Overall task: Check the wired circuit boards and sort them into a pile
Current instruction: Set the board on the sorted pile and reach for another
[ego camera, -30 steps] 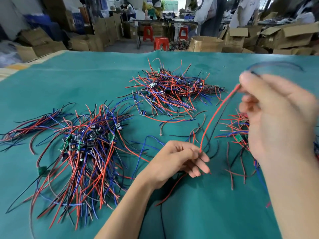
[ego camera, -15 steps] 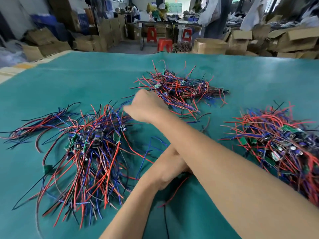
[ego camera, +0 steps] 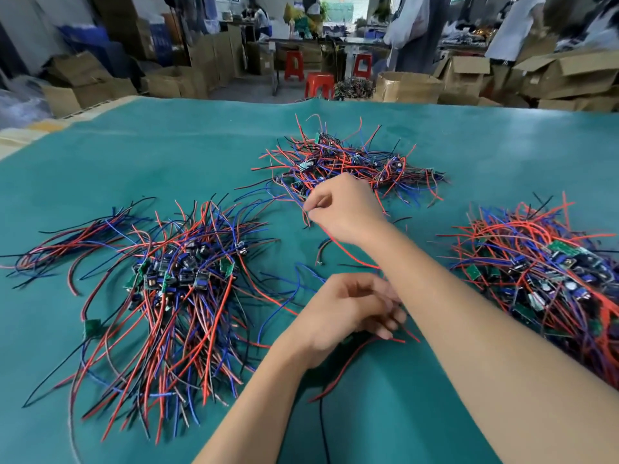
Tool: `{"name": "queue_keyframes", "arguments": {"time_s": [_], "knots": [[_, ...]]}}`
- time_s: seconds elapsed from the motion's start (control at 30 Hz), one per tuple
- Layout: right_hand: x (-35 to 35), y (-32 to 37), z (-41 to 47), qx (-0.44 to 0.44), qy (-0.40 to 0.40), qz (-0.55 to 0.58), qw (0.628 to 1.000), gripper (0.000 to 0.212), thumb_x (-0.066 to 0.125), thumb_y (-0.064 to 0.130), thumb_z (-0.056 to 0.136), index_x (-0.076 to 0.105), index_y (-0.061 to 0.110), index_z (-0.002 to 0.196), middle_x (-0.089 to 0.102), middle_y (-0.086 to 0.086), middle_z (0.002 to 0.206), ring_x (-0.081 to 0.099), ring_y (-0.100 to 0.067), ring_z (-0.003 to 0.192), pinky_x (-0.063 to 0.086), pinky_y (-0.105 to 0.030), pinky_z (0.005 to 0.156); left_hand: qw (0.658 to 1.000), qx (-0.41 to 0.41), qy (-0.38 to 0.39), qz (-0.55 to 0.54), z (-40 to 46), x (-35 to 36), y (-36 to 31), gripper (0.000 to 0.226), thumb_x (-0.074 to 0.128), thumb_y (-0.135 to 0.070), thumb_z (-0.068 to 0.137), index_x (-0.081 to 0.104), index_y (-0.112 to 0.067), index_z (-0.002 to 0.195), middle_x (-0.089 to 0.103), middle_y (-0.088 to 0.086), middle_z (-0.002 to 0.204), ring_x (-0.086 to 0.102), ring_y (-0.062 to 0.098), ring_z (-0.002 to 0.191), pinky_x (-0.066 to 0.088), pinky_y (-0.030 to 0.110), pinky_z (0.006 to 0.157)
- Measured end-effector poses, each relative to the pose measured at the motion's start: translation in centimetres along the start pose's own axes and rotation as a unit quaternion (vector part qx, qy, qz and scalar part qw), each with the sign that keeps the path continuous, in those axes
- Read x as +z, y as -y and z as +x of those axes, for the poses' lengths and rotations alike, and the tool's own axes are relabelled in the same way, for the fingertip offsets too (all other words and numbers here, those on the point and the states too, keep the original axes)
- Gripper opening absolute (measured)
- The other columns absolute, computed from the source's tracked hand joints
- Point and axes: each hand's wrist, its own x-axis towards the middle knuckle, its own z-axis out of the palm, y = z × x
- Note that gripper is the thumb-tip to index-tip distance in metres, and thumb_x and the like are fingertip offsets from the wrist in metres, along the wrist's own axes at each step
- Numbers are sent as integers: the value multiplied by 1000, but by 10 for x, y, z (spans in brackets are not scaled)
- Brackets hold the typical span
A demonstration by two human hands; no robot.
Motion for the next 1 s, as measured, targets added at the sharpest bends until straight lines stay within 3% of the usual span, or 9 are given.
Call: {"name": "queue_keyframes", "arguments": {"time_s": [0.1,0.2,0.33,0.43,0.53,0.67,0.77,0.87,1.0], "knots": [[-30,-11,-23,14,-78,89,993,14,74,7,74,74,21,75,70,4,64,72,-19,70,61,-36,70,1000,-7,-6,-14,1,-3,0,20,49,10,94,66,1,100,68,16,84,62,16,67,54,22,63],[-42,-28,-57,40,-106,216,970,23,76,2,73,64,21,75,69,-9,75,69,-28,62,56,-38,47,998,-5,-30,-53,3,-2,0,19,50,7,95,63,3,108,68,18,87,63,19,69,55,24,64],[-28,-46,-106,79,-149,317,933,24,76,-3,78,64,18,79,67,-7,77,62,-17,51,50,-30,43,986,0,-87,-142,7,-1,-2,25,46,-11,103,53,1,123,64,22,97,66,28,75,58,33,66],[-11,-50,-129,109,-184,332,919,22,75,0,78,65,18,76,70,-2,71,67,-18,54,51,-32,47,988,0,-85,-131,7,1,-1,22,46,-17,104,56,0,114,66,14,89,68,23,73,59,33,70],[-4,-49,-134,103,-157,310,932,18,74,6,73,67,22,79,73,2,76,71,-21,67,56,-39,59,990,6,-83,-110,6,1,3,16,50,-16,103,58,-2,102,66,11,83,67,20,71,58,31,71],[-12,-49,-134,104,-99,366,919,12,69,12,71,73,21,78,75,-2,76,71,-14,68,55,-26,59,989,15,-90,-119,6,-3,3,19,49,-14,103,60,1,98,70,12,84,68,21,73,59,30,74],[-20,-56,-133,121,-89,379,913,7,72,16,75,75,22,77,74,-5,70,67,-13,61,46,-19,48,991,8,-71,-112,5,-4,5,23,46,-12,104,61,5,108,71,15,95,69,24,82,58,29,76],[-23,-63,-131,142,-117,394,901,8,76,14,83,75,19,76,71,1,67,56,-6,52,35,-15,40,991,8,-53,-125,5,-4,5,25,44,-12,104,64,3,111,67,10,86,68,24,81,58,30,78],[-19,-62,-130,174,-54,455,872,15,74,26,87,80,13,87,65,2,64,48,-8,51,28,-19,38,993,11,-21,-113,4,-3,2,19,50,-13,98,62,-3,88,52,7,73,59,19,69,53,27,71]]}}
